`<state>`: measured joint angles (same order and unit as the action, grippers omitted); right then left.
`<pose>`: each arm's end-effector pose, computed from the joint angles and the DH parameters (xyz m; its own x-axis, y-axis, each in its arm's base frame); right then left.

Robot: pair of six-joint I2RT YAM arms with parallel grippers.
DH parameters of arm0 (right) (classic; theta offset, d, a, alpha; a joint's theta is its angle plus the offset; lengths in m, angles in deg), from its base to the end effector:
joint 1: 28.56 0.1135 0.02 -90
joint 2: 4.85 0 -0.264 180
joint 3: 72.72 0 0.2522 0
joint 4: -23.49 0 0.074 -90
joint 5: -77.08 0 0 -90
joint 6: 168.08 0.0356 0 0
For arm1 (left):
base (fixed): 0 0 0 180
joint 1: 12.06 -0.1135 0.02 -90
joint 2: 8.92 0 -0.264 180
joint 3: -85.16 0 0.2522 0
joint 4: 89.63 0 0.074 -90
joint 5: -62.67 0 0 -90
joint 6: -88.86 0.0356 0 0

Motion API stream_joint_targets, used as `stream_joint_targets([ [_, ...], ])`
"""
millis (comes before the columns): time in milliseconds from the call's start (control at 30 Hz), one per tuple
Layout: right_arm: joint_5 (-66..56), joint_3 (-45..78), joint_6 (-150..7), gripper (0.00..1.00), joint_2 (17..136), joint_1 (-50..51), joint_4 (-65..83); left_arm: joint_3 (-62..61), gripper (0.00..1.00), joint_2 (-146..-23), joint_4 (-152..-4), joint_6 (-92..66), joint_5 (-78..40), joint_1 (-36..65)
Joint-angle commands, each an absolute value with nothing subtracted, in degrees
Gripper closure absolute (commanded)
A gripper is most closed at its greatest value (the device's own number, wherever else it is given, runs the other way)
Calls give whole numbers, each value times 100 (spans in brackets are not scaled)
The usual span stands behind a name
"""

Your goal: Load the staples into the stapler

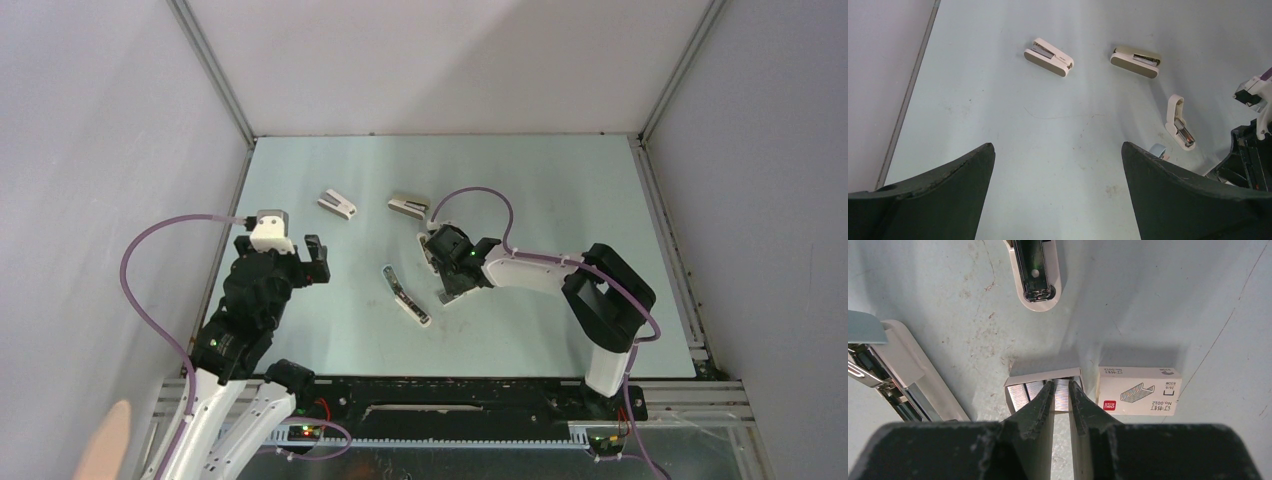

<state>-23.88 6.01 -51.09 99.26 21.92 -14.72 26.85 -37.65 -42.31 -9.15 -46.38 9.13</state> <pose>0.2347 0.2739 0.1639 -0.8271 -0.3025 -0.4736 -0.3682 0.9284 0.0501 0.1071 -0.0291 0.3321 -0.2885 -0.0294 -0.9570 0.0117 0.9993 -0.0342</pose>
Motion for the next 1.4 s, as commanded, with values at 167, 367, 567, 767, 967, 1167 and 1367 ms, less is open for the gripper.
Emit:
stream_joint_targets([
  [167,-2546,461,-4947,79,9963,2102,-1371,2728,0,-3788,-4440,-932,-4557,872],
  [367,-2493,458,-4941,77,10017,2092,-1355,2737,0,-3792,-4432,-932,-4550,868],
  [567,-2463,458,-4960,81,9988,2099,-1336,2735,0,-3809,-4437,-932,-4530,868],
  [767,-2500,458,-5066,85,9674,2099,-1406,2730,0,-3835,-4447,-932,-4515,868],
  [967,-2489,458,-5216,86,9285,2130,-1436,2728,0,-3819,-4432,-932,-4548,872],
  [1167,-2442,458,-5440,86,9044,2262,-1260,2719,0,-3805,-4421,-932,-4574,868],
  [1367,-2207,458,-5774,86,8985,2615,-658,2719,0,-3775,-4410,-932,-4615,851],
])
